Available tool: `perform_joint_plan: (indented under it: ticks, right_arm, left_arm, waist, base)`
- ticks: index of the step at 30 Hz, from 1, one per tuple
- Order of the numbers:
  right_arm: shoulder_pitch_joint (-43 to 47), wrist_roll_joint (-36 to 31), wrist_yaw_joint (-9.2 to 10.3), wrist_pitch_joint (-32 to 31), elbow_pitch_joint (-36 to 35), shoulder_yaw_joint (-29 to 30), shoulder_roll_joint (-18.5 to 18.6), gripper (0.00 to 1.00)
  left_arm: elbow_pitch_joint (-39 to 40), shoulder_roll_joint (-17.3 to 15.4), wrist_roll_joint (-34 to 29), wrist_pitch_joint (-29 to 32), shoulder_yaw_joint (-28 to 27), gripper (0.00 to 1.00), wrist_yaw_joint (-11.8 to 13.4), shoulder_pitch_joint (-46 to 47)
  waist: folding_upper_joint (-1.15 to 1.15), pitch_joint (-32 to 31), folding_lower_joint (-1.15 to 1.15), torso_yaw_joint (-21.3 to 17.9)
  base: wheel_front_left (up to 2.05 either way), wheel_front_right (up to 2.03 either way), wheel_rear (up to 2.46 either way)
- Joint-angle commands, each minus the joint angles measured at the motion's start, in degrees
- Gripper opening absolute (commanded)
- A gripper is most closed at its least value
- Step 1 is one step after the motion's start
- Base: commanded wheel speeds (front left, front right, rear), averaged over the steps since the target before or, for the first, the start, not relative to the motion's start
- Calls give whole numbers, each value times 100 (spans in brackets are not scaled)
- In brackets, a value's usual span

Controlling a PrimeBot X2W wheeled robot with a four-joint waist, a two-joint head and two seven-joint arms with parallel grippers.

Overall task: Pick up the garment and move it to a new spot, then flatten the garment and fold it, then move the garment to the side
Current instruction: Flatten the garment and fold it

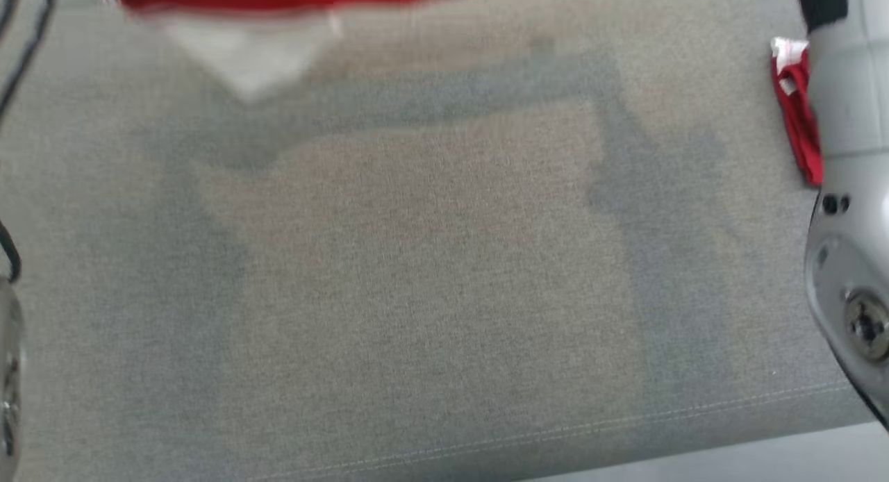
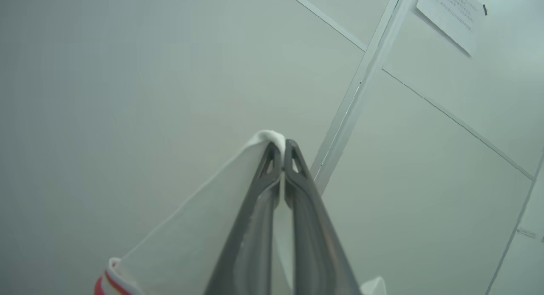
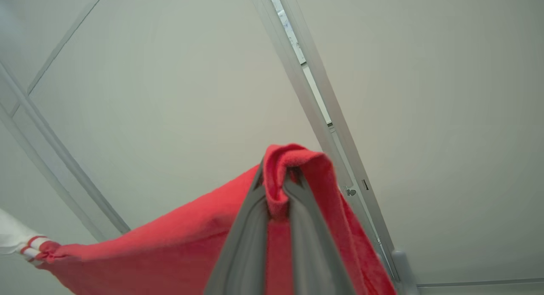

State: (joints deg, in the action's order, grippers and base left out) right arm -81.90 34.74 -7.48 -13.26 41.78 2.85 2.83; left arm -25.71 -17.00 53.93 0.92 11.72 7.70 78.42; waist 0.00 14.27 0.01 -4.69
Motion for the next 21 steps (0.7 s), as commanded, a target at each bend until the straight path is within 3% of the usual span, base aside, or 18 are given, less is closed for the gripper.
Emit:
perform_joint_plan:
  ticks: [1, 5, 8, 9, 16, 21]
  right_arm:
    - [-415, -282, -1, 430, 360, 57, 18, 0]
    - [-1143, -762, -1, 1186, 935, 116, 8, 0]
    - [-1291, -909, -1, 1419, 1112, 18, 8, 0]
    - [-1298, -845, -1, 1546, 1263, -88, 15, 0]
    - [-570, -467, -1, 1802, 1508, -698, 22, 0]
    - [100, -6, 0, 1665, 1213, -1153, 218, 0]
  left_arm:
    - [-214, 26, -223, -260, 81, 0, -128, 415]
    - [-645, 258, -179, -652, 19, 0, -311, 964]
    - [-794, 316, -250, -729, 135, 0, -502, 982]
    - [-903, 367, -230, -816, 202, 0, -674, 853]
    - [-863, 413, -135, -1051, 398, 0, -1230, -77]
    - [-181, 261, 62, -1053, 421, 0, -1379, -907]
  waist:
    - [0, 665, -1, 96]
    - [0, 1176, -1, 325]
    - [0, 1418, -1, 442]
    - [0, 1635, -1, 542]
    - [0, 1882, -1, 680]
    - [0, 1747, -1, 693]
  base:
    - [0, 0, 0]
    - [0, 0, 0]
    - [0, 0, 0]
    - [0, 0, 0]
    - [0, 0, 0]
    - [0, 0, 0]
